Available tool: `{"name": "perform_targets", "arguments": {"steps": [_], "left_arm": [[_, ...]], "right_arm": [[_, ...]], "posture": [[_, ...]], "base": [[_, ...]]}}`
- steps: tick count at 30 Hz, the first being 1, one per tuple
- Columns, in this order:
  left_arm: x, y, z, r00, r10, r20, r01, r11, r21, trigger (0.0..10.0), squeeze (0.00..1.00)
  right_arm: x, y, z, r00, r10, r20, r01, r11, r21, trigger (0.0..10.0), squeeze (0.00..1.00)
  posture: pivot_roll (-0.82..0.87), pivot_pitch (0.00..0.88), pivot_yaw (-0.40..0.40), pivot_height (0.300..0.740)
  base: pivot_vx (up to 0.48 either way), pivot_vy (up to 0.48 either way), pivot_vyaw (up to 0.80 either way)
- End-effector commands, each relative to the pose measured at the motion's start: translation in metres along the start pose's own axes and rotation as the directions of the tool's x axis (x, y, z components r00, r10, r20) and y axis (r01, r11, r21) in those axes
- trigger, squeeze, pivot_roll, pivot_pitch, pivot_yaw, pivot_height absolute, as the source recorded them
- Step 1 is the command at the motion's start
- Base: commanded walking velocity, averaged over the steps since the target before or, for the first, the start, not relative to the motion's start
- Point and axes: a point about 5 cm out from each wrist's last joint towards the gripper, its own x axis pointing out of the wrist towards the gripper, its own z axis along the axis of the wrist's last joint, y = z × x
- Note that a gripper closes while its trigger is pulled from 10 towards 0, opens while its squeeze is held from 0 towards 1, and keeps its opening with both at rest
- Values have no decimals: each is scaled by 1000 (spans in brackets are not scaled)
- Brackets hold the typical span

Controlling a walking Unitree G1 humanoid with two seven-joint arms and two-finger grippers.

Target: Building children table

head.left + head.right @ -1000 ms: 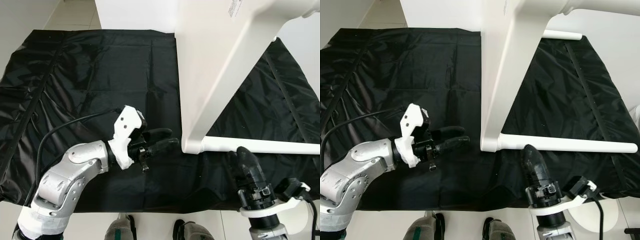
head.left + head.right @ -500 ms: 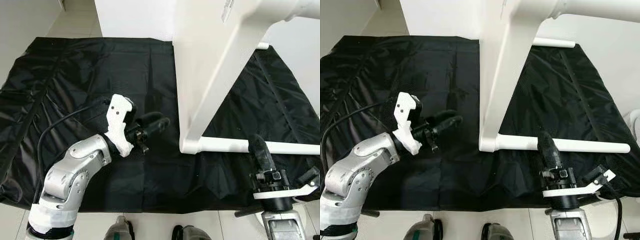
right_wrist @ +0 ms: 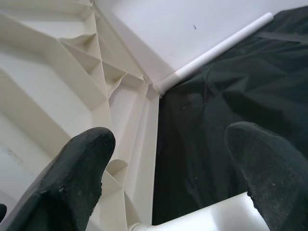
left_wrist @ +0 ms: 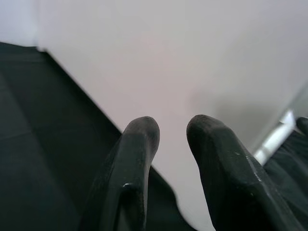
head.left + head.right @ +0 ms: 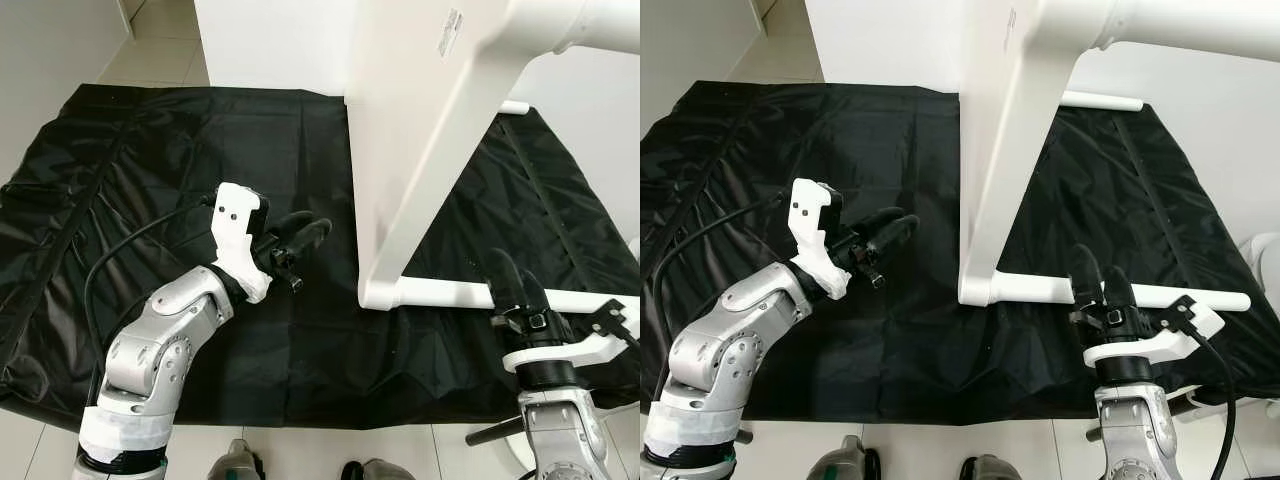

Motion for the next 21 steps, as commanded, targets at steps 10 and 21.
{"name": "perform_targets", "arguments": {"steps": [10, 21], "left_arm": [[5, 13, -17, 980, 199, 17, -200, 979, 35, 10000, 0], [4, 23, -33, 940, 341, 7, -339, 932, 129, 10000, 0]], "right_arm": [[15, -6, -5, 976, -202, 78, 216, 891, -398, 10000, 0], [14, 8, -24, 983, -173, 55, 177, 857, -484, 10000, 0]], "posture": [[60, 34, -30, 740], [52, 34, -29, 740]], "base": [[0, 0, 0], [0, 0, 0]]}}
